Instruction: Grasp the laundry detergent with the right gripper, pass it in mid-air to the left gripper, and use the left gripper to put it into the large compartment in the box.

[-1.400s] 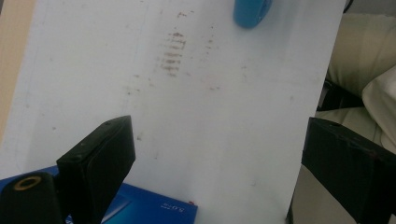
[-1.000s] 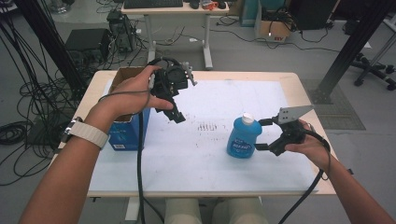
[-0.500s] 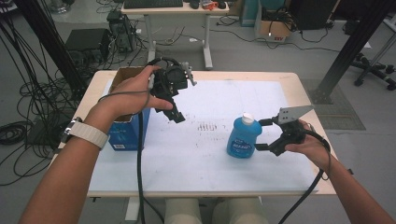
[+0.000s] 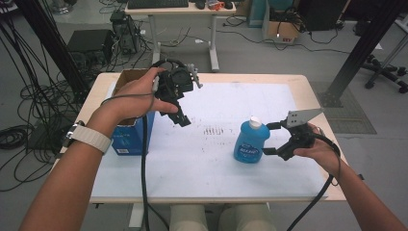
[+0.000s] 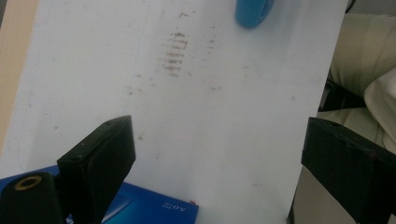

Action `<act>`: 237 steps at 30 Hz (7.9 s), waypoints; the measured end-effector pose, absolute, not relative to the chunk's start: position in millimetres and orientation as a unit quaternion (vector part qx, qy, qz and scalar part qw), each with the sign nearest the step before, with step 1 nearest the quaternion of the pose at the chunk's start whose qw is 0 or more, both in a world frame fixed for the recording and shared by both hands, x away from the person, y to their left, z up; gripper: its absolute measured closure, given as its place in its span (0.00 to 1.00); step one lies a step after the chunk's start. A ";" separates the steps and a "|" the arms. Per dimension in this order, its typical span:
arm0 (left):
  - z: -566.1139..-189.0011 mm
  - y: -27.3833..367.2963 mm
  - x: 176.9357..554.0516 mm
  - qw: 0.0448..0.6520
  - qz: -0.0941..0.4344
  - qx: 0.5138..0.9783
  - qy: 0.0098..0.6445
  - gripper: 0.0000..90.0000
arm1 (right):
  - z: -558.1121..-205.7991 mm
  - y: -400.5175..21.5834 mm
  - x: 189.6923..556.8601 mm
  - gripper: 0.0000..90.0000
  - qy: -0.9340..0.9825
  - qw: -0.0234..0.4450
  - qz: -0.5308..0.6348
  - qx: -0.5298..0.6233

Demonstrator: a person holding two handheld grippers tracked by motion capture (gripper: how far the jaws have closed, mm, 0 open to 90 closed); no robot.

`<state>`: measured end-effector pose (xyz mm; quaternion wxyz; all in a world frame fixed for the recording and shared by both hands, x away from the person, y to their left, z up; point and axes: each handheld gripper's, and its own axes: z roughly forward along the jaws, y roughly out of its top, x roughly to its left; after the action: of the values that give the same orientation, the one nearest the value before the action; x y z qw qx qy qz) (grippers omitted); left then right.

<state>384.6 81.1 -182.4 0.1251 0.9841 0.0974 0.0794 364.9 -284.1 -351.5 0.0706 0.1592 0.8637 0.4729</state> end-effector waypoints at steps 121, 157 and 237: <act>-181.7 81.9 385.7 0.130 0.084 0.983 0.101 0.12 | -363.5 -278.8 367.2 0.05 0.855 0.066 0.485 0.170; -183.2 84.0 387.4 0.127 0.083 0.983 0.105 0.12 | -382.3 -263.4 371.1 0.09 0.841 0.065 0.508 0.173; -185.1 83.9 388.3 0.134 0.087 0.981 0.109 0.12 | -397.8 -252.6 373.3 0.47 0.817 0.066 0.554 0.148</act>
<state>388.3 83.9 -185.1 0.1339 0.9812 0.1085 0.0867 373.3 -252.6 -397.8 0.0660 0.1476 0.8170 0.5536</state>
